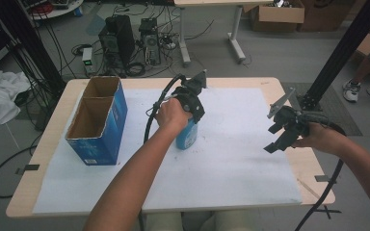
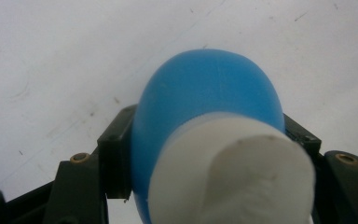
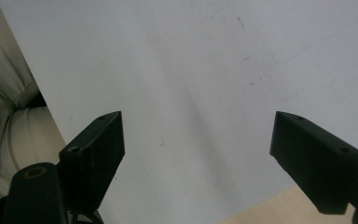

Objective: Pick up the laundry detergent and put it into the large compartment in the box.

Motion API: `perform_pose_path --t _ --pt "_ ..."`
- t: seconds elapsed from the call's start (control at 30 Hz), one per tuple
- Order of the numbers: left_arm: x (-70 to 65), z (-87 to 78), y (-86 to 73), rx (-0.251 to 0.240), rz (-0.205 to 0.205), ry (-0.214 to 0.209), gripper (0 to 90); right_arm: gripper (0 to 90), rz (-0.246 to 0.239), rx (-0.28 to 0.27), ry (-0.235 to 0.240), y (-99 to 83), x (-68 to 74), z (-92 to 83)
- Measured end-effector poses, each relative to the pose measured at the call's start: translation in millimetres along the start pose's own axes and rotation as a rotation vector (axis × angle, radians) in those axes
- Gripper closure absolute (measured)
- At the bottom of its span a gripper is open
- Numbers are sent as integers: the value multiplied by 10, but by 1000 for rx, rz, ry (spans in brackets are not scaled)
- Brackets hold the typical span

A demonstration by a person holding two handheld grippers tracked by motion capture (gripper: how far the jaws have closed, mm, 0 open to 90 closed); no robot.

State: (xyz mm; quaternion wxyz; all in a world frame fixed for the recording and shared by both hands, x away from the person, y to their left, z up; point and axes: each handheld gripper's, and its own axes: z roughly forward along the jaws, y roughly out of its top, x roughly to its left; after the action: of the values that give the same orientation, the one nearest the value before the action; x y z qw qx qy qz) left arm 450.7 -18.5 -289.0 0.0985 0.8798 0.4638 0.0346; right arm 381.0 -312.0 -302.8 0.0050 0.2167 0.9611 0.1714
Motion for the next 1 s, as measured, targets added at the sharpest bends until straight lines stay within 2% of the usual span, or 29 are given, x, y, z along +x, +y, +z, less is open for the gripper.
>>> perform_pose_path --t 0.2,0.3,0.67,0.7,0.9,1.0 --pt "3 -6 -2 -5 11 -1 371 180 1 5 2 8 -1 7" --pt "-3 -2 -6 -17 4 -4 372 180 -2 4 1 9 -5 5" --pt "1 -22 3 5 11 -3 377 182 4 2 4 1 -6 -6" --pt "-3 -27 4 -1 0 -9 377 182 3 1 3 -1 -6 -7" --pt "19 -127 2 -2 -8 -28 377 183 0 3 2 -6 0 -14" --pt "36 -205 -7 -19 -17 -26 377 184 1 0 3 -8 7 -17"
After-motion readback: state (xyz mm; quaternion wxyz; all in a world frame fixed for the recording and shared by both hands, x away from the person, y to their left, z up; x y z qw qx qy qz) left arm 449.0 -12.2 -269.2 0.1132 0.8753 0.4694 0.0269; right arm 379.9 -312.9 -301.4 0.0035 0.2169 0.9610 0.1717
